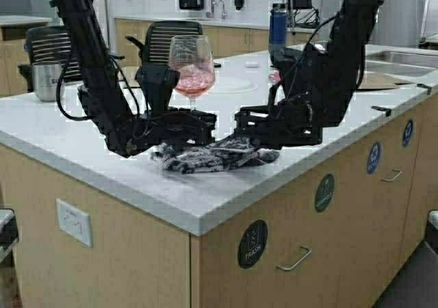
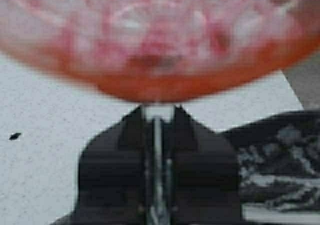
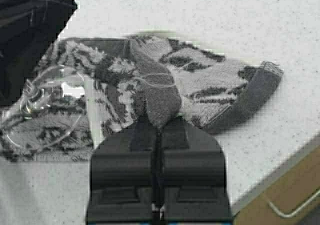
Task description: Get the cloth and wipe up the spill under the wine glass
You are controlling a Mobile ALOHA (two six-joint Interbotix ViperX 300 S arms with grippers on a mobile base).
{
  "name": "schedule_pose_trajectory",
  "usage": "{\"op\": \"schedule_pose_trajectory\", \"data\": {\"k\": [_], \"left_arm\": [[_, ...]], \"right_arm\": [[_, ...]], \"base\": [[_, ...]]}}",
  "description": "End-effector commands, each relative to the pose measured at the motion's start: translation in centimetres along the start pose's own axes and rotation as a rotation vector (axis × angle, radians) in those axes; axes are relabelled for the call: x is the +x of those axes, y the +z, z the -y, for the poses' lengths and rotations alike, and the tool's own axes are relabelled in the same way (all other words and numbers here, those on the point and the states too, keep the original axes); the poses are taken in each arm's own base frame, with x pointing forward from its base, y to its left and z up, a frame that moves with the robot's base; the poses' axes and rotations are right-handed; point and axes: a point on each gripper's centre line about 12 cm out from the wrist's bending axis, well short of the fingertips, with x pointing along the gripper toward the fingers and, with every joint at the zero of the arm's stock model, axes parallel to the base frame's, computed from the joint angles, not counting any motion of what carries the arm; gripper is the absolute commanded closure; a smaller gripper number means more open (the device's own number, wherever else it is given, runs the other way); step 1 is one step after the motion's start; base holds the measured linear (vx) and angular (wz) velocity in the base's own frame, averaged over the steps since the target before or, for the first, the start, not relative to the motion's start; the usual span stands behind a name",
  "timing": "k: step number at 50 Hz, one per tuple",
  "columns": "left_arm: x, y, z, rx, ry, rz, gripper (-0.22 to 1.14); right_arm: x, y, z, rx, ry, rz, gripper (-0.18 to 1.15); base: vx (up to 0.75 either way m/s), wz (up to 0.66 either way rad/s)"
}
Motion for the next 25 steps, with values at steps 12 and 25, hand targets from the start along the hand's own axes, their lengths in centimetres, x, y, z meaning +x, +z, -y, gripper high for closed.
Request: {"op": "schedule_pose_trajectory", "data": {"k": [12, 25], "left_arm": [[-2.7, 2.0, 0.7, -0.015, -0.007, 0.055, 0.78], [-2.8, 5.7, 0.7, 0.003, -0.012, 0.136, 0.73]], "right_arm": [[-1.5, 3.2, 2.2, 0.157, -0.044, 0.146, 0.91], [-3.7, 7.9, 6.9, 0.239, -0.145, 0.292, 0.91]], "base": [[0.0, 0.0], [0.0, 0.0]]}}
